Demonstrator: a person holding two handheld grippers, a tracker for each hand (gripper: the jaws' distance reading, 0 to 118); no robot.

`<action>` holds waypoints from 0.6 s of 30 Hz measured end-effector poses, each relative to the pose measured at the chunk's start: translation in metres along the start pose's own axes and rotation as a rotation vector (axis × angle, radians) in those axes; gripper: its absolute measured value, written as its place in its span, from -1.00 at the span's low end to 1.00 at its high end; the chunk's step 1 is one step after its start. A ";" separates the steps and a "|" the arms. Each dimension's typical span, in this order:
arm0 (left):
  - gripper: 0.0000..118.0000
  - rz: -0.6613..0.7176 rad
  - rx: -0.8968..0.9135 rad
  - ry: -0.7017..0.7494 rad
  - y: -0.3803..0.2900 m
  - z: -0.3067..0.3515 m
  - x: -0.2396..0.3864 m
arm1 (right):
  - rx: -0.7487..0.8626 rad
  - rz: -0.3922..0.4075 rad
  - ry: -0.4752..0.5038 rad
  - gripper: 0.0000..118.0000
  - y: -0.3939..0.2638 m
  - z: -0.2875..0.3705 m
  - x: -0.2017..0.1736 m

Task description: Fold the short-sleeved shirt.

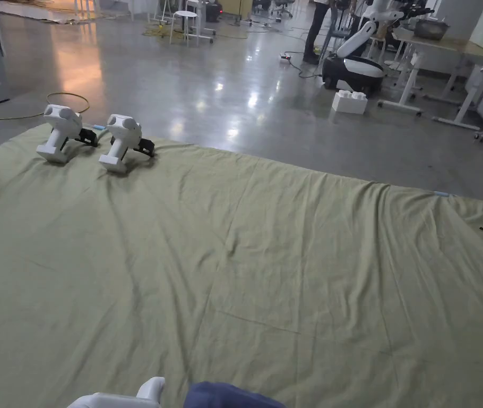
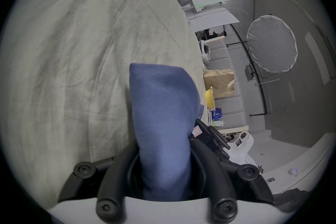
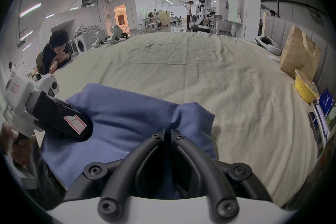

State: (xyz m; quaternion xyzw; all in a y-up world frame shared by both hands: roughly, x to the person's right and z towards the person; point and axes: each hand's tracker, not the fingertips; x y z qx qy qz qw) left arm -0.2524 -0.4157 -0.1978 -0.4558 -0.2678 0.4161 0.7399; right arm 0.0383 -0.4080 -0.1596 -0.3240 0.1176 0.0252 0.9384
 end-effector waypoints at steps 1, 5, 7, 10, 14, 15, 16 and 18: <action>-0.53 -0.005 0.004 0.006 0.000 0.001 0.003 | 0.001 0.014 -0.006 -0.85 0.002 0.000 -0.001; -0.56 -0.032 0.007 -0.014 0.009 0.011 0.003 | 0.026 0.053 -0.027 -0.85 0.012 0.003 -0.003; -0.56 -0.052 0.017 0.003 0.017 0.025 0.010 | 0.056 0.057 -0.046 -0.85 0.026 0.012 -0.004; -0.56 -0.063 0.025 0.030 0.039 0.058 0.016 | 0.107 0.033 -0.056 -0.85 0.050 0.021 0.008; -0.56 -0.104 0.021 0.134 0.077 0.118 -0.004 | 0.188 0.029 -0.087 -0.85 0.081 0.030 0.035; -0.56 -0.114 0.019 0.148 0.086 0.136 -0.006 | 0.202 0.028 -0.094 -0.85 0.088 0.029 0.043; -0.56 -0.109 0.024 0.164 0.088 0.153 0.004 | 0.217 0.028 -0.102 -0.85 0.096 0.032 0.050; -0.56 -0.124 0.034 0.200 0.103 0.189 0.000 | 0.257 0.029 -0.127 -0.85 0.111 0.040 0.063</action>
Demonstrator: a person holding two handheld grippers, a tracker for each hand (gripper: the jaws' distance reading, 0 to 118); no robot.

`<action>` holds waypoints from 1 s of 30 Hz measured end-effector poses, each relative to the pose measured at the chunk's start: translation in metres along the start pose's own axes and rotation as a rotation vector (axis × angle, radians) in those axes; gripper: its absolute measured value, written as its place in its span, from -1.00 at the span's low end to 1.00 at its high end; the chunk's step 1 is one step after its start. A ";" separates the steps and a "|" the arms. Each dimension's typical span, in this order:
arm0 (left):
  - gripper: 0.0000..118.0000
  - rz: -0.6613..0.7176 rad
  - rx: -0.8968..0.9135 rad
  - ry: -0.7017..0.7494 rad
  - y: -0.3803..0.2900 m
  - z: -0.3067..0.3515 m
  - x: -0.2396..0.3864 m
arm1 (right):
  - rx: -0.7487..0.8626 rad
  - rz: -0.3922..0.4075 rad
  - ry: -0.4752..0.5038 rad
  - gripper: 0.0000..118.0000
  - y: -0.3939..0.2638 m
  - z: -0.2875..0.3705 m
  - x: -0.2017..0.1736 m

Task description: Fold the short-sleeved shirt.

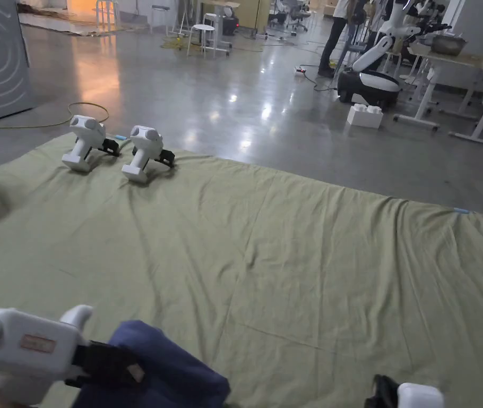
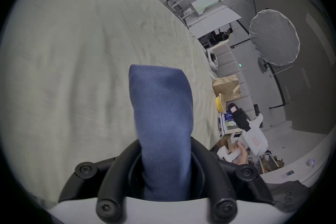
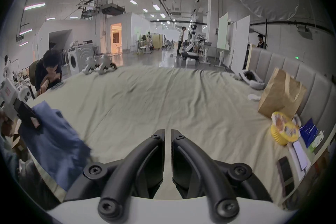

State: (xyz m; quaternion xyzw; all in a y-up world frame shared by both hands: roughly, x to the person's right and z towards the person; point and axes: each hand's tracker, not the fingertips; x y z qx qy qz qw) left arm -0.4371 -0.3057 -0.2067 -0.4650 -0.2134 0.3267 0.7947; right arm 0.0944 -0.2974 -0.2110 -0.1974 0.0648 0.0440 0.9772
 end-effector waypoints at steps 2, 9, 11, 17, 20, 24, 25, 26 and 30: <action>-0.56 0.000 0.014 0.040 0.011 0.035 -0.007 | 0.020 0.002 -0.025 -0.85 0.014 0.001 0.015; -0.56 0.060 0.097 0.179 0.046 0.136 -0.057 | 0.069 -0.003 -0.095 -0.85 0.048 0.008 0.056; -0.56 0.084 0.108 0.196 0.046 0.155 -0.059 | 0.077 -0.015 -0.110 -0.85 0.052 0.012 0.064; -0.56 0.175 0.135 0.314 0.052 0.180 -0.091 | 0.065 -0.018 -0.137 -0.85 0.047 0.017 0.072; -0.56 0.172 0.092 0.465 0.058 0.169 -0.106 | 0.041 -0.019 -0.129 -0.85 0.040 0.014 0.070; -0.37 0.226 0.111 0.626 0.061 0.161 -0.123 | 0.021 -0.046 -0.074 -0.85 0.035 0.010 0.068; -0.09 0.238 0.107 0.643 0.060 0.161 -0.125 | 0.018 -0.034 -0.076 -0.85 0.034 0.009 0.065; 0.16 0.238 0.105 0.642 0.052 0.162 -0.113 | 0.017 -0.023 -0.074 -0.85 0.034 0.008 0.064; 0.26 0.198 0.139 0.758 0.045 0.181 -0.096 | 0.017 -0.020 -0.056 -0.85 0.036 0.006 0.062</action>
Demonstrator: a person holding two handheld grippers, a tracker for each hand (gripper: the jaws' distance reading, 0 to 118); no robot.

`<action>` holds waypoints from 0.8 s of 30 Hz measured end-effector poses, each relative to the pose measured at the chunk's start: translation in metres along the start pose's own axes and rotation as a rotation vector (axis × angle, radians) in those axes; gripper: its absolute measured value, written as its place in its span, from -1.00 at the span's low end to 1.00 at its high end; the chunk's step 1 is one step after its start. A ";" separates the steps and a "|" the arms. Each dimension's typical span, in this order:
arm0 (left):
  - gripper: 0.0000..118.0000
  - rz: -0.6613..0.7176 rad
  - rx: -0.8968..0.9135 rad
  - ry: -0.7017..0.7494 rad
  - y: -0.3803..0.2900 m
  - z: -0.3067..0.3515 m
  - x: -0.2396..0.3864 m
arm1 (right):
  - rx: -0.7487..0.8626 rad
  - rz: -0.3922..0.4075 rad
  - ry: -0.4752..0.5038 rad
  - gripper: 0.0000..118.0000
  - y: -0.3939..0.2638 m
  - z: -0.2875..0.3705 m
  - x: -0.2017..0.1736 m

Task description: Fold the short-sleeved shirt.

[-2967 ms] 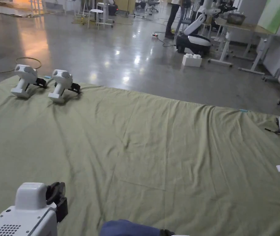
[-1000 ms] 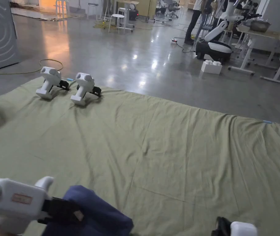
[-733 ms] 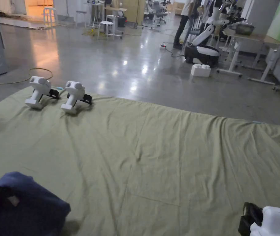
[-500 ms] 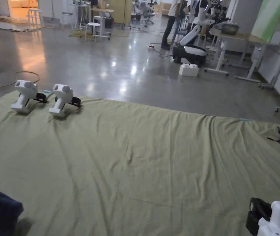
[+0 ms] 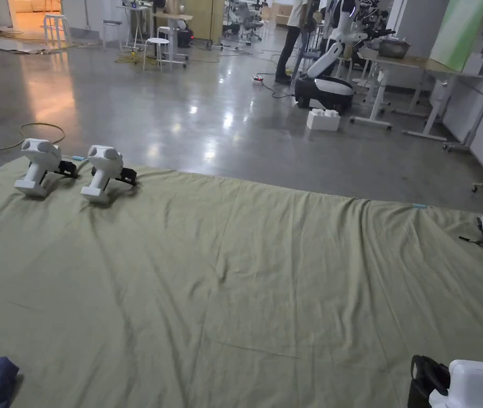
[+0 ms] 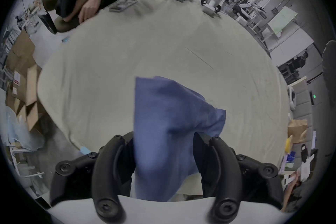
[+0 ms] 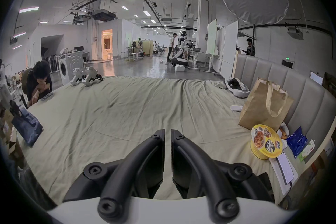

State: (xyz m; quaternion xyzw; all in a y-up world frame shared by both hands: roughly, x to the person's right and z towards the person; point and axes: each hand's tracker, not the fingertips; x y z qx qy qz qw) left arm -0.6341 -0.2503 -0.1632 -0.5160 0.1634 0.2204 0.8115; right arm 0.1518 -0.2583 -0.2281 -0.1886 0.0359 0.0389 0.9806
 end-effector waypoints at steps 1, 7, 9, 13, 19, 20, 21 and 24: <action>0.28 -0.003 0.025 0.024 -0.001 0.008 -0.001 | 0.000 0.000 0.001 -0.85 0.000 -0.001 -0.001; 0.31 -0.046 0.183 0.112 -0.007 0.051 0.008 | 0.006 -0.001 0.014 -0.85 0.002 -0.001 -0.006; 0.31 -0.042 0.244 0.077 -0.012 0.056 0.018 | 0.011 0.001 0.017 -0.85 0.002 0.000 -0.009; 0.31 -0.055 0.364 -0.065 -0.040 0.054 0.061 | 0.011 -0.005 0.024 -0.85 -0.001 0.000 -0.015; 0.31 -0.154 0.482 -0.189 -0.080 0.031 0.147 | 0.011 -0.014 0.033 -0.85 -0.003 0.000 -0.024; 0.31 -0.159 0.502 -0.189 -0.082 0.025 0.158 | 0.015 -0.015 0.034 -0.85 -0.003 0.000 -0.026; 0.31 -0.175 0.521 -0.189 -0.088 0.022 0.176 | 0.020 -0.016 0.033 -0.85 -0.002 -0.001 -0.028; 0.28 -0.226 0.605 -0.214 -0.106 0.016 0.224 | 0.045 -0.018 0.016 -0.85 0.003 0.000 -0.035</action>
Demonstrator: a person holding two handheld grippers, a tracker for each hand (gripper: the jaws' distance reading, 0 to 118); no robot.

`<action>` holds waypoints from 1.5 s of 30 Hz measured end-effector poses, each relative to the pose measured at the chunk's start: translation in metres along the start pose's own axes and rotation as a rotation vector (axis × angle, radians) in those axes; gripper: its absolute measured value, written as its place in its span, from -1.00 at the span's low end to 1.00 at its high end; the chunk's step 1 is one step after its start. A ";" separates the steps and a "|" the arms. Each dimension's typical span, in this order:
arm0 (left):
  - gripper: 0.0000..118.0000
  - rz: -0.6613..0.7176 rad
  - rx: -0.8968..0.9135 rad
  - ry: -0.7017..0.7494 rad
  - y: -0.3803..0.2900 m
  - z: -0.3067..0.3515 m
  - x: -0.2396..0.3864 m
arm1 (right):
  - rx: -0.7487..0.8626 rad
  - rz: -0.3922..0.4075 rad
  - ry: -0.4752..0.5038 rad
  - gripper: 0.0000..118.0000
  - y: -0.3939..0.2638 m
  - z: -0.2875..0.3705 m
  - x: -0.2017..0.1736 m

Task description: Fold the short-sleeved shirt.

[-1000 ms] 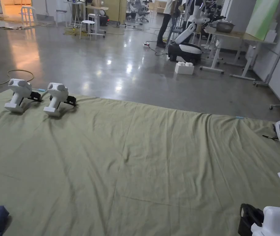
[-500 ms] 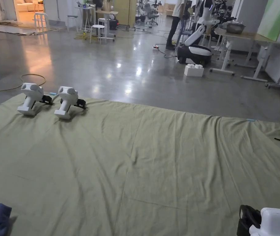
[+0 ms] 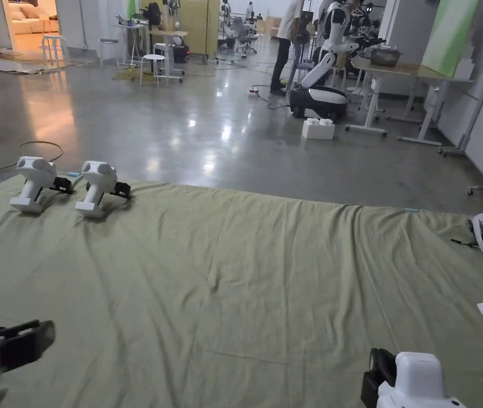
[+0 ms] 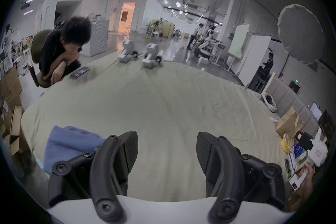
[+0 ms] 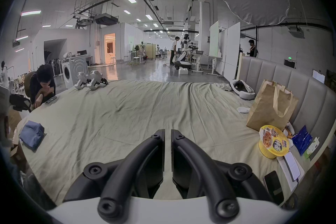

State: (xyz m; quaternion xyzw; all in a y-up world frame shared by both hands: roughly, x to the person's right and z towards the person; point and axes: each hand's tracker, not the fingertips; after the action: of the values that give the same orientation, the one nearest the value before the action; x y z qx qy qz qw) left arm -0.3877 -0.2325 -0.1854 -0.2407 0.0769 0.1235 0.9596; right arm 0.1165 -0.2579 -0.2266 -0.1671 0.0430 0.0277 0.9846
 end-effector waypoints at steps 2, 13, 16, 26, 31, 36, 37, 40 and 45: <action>0.26 -0.046 0.067 0.009 -0.006 0.000 0.034 | 0.018 0.015 -0.032 -0.85 0.004 0.000 -0.007; -0.70 -0.267 0.310 0.067 -0.031 0.002 0.162 | 0.125 -0.017 -0.004 -0.85 0.016 0.006 -0.030; -0.87 -0.252 0.332 0.062 -0.035 0.003 0.170 | 0.140 -0.028 -0.012 -0.85 0.019 0.009 -0.030; -0.97 -0.116 0.334 0.013 -0.039 0.006 0.155 | 0.174 -0.082 -0.055 -0.85 0.015 0.012 -0.016; -0.97 -0.128 0.342 0.012 -0.039 0.009 0.155 | 0.174 -0.081 -0.060 -0.85 0.014 0.014 -0.014; -0.97 -0.142 0.342 0.016 -0.039 0.009 0.158 | 0.169 -0.080 -0.058 -0.85 0.014 0.016 -0.012; -0.97 -0.142 0.341 0.017 -0.040 0.008 0.158 | 0.168 -0.078 -0.057 -0.85 0.014 0.017 -0.012; -0.97 -0.124 0.329 0.019 -0.039 0.008 0.156 | 0.156 -0.062 -0.060 -0.85 0.015 0.016 -0.012; -0.74 -0.105 0.284 -0.007 -0.036 0.003 0.149 | 0.126 -0.048 -0.082 -0.53 0.015 0.010 -0.011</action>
State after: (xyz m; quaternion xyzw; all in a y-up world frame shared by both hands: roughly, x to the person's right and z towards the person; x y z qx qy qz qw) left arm -0.2348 -0.2318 -0.1980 -0.1060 0.0775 0.0620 0.9894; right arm 0.1048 -0.2410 -0.2207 -0.1047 0.0004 0.0080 0.9945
